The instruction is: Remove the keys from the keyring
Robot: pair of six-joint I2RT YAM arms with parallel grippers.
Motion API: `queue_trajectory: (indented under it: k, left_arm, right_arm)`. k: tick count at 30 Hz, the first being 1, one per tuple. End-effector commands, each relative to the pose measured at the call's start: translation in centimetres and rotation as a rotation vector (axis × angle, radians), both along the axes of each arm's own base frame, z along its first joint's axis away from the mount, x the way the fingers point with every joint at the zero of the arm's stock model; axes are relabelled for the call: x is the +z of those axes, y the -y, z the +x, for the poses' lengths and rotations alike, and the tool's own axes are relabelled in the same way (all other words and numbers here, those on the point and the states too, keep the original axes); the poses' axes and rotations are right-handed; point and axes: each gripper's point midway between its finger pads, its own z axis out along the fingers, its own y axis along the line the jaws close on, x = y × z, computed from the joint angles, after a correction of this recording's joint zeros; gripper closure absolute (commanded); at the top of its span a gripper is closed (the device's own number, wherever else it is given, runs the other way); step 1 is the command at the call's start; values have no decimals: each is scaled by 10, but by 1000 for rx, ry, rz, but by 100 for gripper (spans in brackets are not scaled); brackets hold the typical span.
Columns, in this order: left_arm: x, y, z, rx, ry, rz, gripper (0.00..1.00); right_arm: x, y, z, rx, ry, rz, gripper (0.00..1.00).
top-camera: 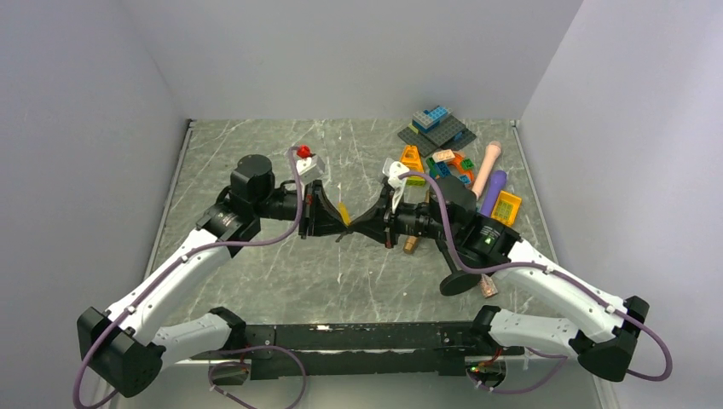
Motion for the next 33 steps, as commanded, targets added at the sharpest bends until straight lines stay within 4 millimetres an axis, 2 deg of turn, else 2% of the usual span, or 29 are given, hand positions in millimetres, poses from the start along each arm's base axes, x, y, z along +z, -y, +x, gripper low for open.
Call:
queue_trajectory:
  k: [1,9,15,19,25,33]
  left_arm:
    - [23,12,-27,-146,91,-42,100]
    - [10,24,-42,-234,48,-8,100]
    - [1,29,-50,-254,65,37,100]
    - [-2,30,-50,-242,81,59,100]
    - [-18,35,-47,-220,79,129,100]
    - [-35,43,-44,-207,111,190,100]
  right_arm:
    - [3,0,-16,77,42,-41,100]
    - [-21,15,-18,56,-18,-116,100]
    - [-47,23,-20,57,-143,-168,100]
    - [-60,33,-12,31,-263,-171,100]
    - [-68,42,3,-55,-437,-189,100]
    - [-84,50,2,-33,-600,-191,100]
